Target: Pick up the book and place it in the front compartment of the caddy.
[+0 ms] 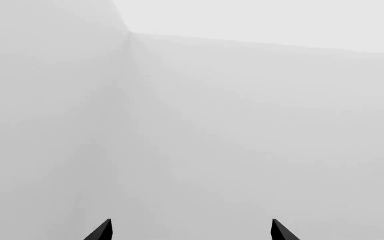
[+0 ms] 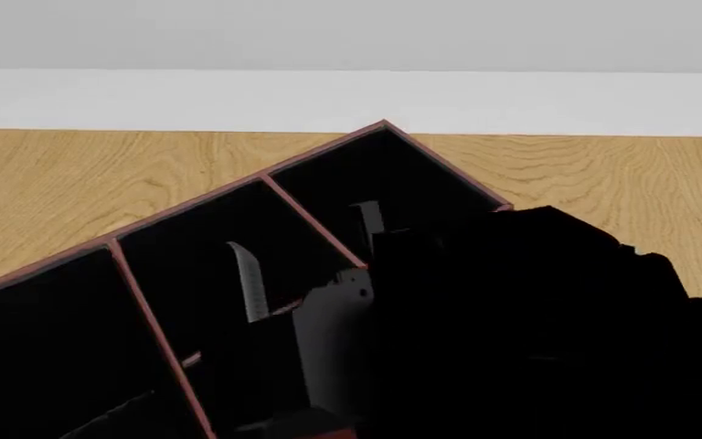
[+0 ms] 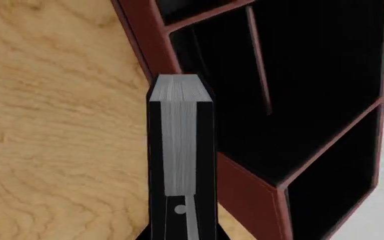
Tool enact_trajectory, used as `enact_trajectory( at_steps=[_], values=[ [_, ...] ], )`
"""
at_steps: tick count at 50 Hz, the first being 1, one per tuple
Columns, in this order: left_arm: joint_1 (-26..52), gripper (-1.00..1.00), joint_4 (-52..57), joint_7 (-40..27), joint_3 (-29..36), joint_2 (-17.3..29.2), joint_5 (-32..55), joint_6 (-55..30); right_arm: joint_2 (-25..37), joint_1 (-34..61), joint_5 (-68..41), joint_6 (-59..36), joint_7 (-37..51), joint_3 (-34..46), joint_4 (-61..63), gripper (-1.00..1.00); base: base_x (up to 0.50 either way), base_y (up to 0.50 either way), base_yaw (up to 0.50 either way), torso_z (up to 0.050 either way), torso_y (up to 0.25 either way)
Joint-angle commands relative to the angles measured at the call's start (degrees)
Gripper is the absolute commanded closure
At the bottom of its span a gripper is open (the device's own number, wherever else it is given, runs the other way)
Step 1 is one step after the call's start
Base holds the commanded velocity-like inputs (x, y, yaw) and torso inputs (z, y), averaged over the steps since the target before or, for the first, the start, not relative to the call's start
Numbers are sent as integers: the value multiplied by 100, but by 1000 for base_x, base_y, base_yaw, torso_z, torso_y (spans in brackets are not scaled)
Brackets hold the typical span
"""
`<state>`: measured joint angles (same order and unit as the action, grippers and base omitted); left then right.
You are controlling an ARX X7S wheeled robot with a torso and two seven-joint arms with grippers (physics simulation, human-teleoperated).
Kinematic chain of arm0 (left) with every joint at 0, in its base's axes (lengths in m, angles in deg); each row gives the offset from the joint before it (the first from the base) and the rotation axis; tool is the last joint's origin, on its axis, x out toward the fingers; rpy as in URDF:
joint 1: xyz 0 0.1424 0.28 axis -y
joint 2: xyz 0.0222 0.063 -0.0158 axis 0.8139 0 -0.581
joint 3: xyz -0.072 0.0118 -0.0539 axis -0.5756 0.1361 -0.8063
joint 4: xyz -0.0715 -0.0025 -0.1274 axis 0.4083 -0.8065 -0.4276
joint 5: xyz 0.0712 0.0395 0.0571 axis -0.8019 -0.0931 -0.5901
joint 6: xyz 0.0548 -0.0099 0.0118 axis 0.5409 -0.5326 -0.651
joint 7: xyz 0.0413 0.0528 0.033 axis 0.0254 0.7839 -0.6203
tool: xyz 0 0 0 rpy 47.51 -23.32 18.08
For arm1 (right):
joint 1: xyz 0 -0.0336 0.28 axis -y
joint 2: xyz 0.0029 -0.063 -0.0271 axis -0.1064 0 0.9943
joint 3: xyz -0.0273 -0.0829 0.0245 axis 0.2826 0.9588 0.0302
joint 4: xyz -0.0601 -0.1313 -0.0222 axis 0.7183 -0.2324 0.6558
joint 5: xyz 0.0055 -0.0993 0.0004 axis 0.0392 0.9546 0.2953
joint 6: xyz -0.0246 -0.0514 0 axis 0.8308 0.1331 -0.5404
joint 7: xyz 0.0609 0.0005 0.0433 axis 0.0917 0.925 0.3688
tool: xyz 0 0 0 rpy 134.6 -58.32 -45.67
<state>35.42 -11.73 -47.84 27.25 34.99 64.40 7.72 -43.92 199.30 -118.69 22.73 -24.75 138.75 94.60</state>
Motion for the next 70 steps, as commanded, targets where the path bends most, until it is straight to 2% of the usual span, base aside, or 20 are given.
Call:
enact_trajectory(
  at_steps=[1, 14, 44, 70],
  values=[
    [-21, -100, -22, 7, 10, 5, -9, 51, -77, 530, 948, 943, -306, 55, -276, 100, 0, 0, 0, 0, 0],
    [-27, -100, 0, -23, 16, 35, 4, 78, -151, 745, 1802, 2304, -404, 10, -944, 100, 0, 0, 0, 0, 1],
    [-75, -100, 15, -86, 12, 116, 22, 138, -670, 180, 2608, 3780, -126, -65, -2944, 100, 0, 0, 0, 0, 1],
    [-98, -100, -32, -108, 36, 135, -15, 208, -1474, -558, 2964, 5129, 199, -177, -4947, 100, 0, 0, 0, 0, 1]
  ],
)
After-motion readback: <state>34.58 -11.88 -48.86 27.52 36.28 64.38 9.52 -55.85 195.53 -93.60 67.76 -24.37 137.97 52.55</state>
